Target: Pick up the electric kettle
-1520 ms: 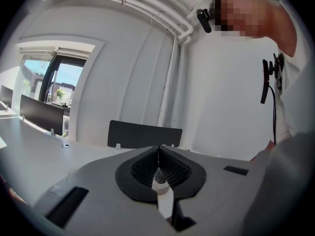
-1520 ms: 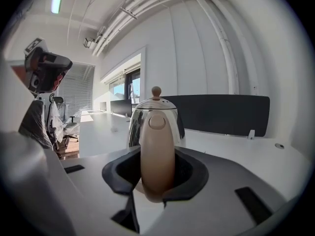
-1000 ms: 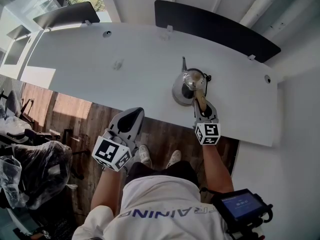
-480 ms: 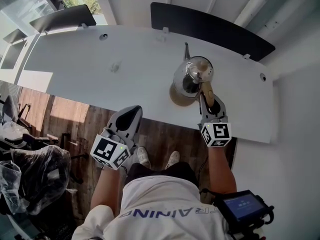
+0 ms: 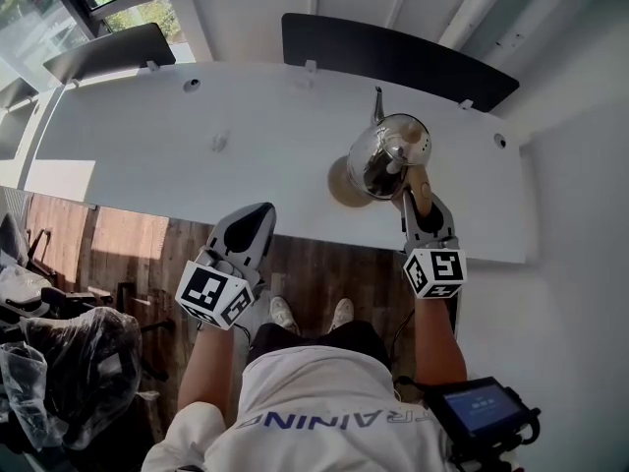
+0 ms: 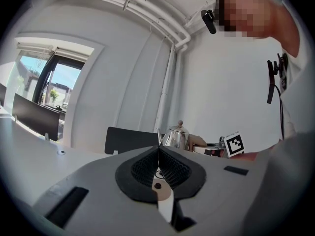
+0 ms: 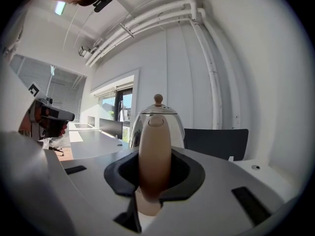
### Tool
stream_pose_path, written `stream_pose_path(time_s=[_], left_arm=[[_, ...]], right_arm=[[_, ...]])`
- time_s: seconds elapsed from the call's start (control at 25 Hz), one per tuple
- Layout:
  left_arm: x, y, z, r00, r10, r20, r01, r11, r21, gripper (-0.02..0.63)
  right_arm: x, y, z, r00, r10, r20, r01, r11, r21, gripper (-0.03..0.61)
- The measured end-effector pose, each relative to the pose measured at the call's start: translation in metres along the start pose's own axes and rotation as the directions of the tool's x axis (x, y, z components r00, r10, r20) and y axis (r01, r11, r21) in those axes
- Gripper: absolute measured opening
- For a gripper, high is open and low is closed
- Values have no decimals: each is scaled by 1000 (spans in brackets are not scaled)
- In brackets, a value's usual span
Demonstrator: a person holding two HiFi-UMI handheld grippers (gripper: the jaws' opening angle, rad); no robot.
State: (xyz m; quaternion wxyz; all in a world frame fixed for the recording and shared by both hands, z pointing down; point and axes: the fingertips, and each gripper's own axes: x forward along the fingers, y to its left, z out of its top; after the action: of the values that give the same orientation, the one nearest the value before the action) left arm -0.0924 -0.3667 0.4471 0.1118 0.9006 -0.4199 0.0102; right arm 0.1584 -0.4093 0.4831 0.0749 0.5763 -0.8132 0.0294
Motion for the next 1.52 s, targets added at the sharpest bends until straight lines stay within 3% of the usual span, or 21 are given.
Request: stream_pose_path(time_s=[0.36,0.64,1.2,1.52], left_arm=[[-40,4,6,996,-88,11,87,994,62,15],[-48,-15,14,995,-90,37,88,994,59,15],[-77,-163,26,996,-27,81,21,997,79,15],[-104,-209,35,994,-47,94,37,994,107,15]], right_arm=[[-55,44,33,994,-99,39,97,994,43,80],[-92,55,57,995,-66,72,63,997,40,80],[-215,32,79,990,61,124,-65,998,25,80],[-270,32,91,989,60,137,-61,998,1,80]])
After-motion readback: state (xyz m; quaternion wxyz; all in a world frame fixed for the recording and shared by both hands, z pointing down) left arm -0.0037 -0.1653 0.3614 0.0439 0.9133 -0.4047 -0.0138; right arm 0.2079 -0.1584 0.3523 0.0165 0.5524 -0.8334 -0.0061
